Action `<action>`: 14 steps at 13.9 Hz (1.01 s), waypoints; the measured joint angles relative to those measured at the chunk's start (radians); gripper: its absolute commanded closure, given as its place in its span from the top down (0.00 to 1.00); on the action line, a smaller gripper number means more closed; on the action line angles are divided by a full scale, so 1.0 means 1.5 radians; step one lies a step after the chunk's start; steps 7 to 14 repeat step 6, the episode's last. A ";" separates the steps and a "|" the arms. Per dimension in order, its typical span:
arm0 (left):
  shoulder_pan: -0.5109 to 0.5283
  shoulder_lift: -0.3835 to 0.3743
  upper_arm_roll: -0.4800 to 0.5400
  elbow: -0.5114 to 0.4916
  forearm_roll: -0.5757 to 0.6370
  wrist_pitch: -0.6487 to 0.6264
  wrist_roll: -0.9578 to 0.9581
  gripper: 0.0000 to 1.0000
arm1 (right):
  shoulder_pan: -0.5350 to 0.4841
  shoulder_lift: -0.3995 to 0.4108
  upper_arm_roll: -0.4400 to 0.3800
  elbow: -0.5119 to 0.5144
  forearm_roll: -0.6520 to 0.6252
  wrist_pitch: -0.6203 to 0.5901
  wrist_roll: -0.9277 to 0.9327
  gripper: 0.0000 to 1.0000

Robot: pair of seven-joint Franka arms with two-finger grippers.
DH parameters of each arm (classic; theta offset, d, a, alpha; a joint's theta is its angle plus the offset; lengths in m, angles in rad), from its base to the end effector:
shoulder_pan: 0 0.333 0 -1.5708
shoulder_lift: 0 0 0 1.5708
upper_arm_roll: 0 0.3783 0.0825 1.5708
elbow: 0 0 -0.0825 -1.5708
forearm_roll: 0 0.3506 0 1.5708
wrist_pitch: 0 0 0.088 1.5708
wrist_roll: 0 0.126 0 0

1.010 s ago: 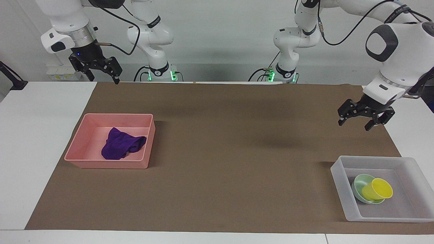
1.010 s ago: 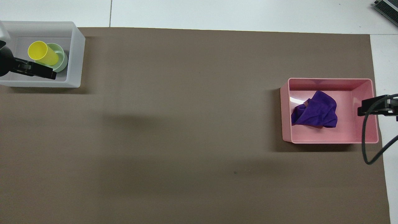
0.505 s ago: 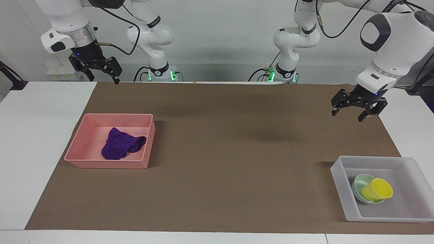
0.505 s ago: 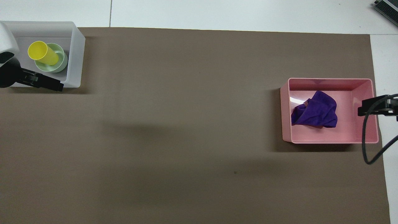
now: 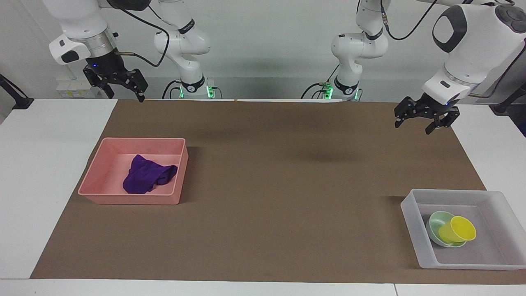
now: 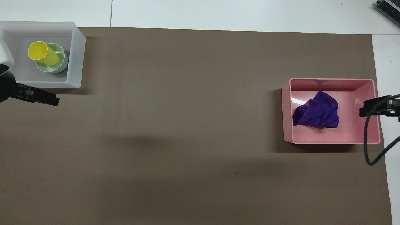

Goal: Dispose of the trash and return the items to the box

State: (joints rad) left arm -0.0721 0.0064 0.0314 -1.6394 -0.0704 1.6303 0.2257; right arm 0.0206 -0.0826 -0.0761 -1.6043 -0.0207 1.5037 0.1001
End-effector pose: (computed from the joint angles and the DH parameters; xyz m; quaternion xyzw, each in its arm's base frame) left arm 0.5260 -0.0300 0.6397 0.9908 -0.1304 -0.0045 0.0356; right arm 0.4819 -0.0316 0.6887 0.9969 -0.0782 -0.0090 0.0074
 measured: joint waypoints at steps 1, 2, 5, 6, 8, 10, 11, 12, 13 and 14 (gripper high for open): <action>0.000 -0.007 0.000 -0.008 0.001 0.000 -0.002 1.00 | 0.000 0.000 0.000 0.000 0.000 0.000 0.000 1.00; 0.000 -0.011 0.000 -0.012 0.001 0.000 -0.004 1.00 | 0.000 0.000 0.000 0.000 0.000 0.000 0.000 1.00; 0.000 -0.014 0.001 -0.016 0.002 0.000 -0.015 1.00 | 0.000 -0.001 0.000 0.000 0.000 0.000 0.000 1.00; 0.000 -0.014 0.001 -0.016 0.002 0.000 -0.018 1.00 | 0.000 -0.001 0.000 0.000 0.000 0.000 0.000 1.00; 0.000 -0.014 0.001 -0.016 0.002 0.000 -0.018 1.00 | 0.000 -0.001 0.000 0.000 0.000 0.000 0.000 1.00; 0.000 -0.014 0.001 -0.016 0.002 0.000 -0.018 1.00 | 0.000 -0.001 0.000 0.000 0.000 0.000 0.000 1.00; 0.000 -0.014 0.001 -0.016 0.002 0.000 -0.018 1.00 | 0.000 -0.001 0.000 0.000 0.000 0.000 0.000 1.00; 0.000 -0.014 0.001 -0.016 0.002 0.000 -0.018 1.00 | 0.000 -0.001 0.000 0.000 0.000 0.000 0.000 1.00; 0.000 -0.014 0.001 -0.016 0.002 0.000 -0.018 1.00 | 0.000 -0.001 0.000 0.000 0.000 0.000 0.000 1.00; 0.000 -0.014 0.001 -0.016 0.002 0.000 -0.018 1.00 | 0.000 -0.001 0.000 0.000 0.000 0.000 0.000 1.00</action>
